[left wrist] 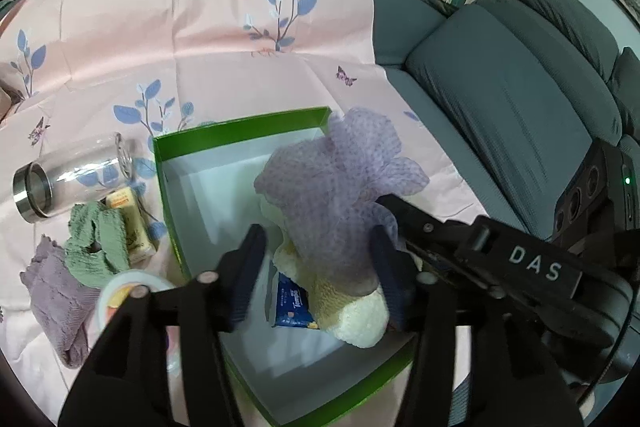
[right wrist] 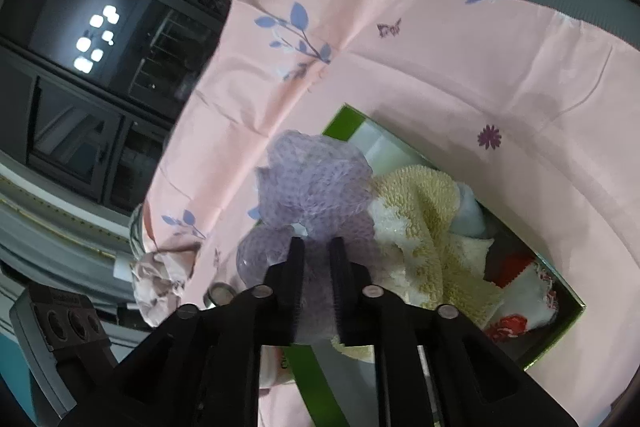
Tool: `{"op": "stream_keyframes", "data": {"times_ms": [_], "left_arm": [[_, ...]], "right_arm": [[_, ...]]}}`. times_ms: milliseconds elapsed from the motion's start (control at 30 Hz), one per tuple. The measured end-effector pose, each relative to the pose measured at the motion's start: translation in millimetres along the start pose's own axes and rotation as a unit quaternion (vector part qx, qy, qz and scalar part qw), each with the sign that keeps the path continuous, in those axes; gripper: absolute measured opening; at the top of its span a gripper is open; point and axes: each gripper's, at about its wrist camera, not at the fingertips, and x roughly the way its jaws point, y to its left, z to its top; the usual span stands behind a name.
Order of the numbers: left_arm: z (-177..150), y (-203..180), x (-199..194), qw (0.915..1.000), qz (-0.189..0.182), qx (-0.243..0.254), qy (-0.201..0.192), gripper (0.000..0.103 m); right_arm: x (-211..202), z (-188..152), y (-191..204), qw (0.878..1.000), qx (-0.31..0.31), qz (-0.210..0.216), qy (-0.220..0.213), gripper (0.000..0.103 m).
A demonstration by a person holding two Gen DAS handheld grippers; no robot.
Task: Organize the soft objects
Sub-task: 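Carry the scrunchie over the green box and open the right gripper, then move the right gripper back to the mauve knit cloth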
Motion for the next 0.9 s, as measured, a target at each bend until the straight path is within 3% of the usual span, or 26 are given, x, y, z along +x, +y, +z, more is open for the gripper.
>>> {"op": "stream_keyframes", "data": {"times_ms": [33,100,167,367,567,667,833,900], "left_arm": [[-0.4,0.6,-4.7,1.0000,0.000,0.000,-0.003,0.064],[-0.5,1.5,-10.1,1.0000,-0.001,0.000,-0.006,0.076],[-1.3,3.1,-17.5,0.9999,-0.003,-0.002,-0.011,0.081],[-3.4,4.2,-41.4,0.9998,-0.001,0.003,-0.021,0.087],[-8.1,13.5,-68.9,0.9992,0.005,0.000,-0.038,0.089],[-13.4,22.1,-82.4,0.9987,0.011,-0.005,-0.049,0.102],[-22.3,46.6,-103.5,0.9973,0.035,-0.022,-0.061,0.102],[-25.4,57.2,-109.6,0.9968,0.039,-0.031,-0.062,0.102]], "right_arm": [[-2.4,-0.4,1.3,1.000,-0.003,0.000,-0.004,0.025],[-7.9,-1.4,4.8,1.000,-0.010,0.002,-0.015,0.049],[-12.1,-2.7,7.5,1.000,-0.013,0.008,-0.024,0.060],[-23.7,-8.3,24.3,0.998,-0.042,0.029,-0.045,0.074],[-30.5,-16.0,37.8,0.996,-0.062,0.031,-0.051,0.076],[-33.6,-20.8,46.6,0.995,-0.074,0.030,-0.055,0.085],[-38.9,-31.2,65.9,0.992,-0.105,0.031,-0.059,0.086],[-40.2,-37.0,74.4,0.991,-0.119,0.030,-0.061,0.092]]}}
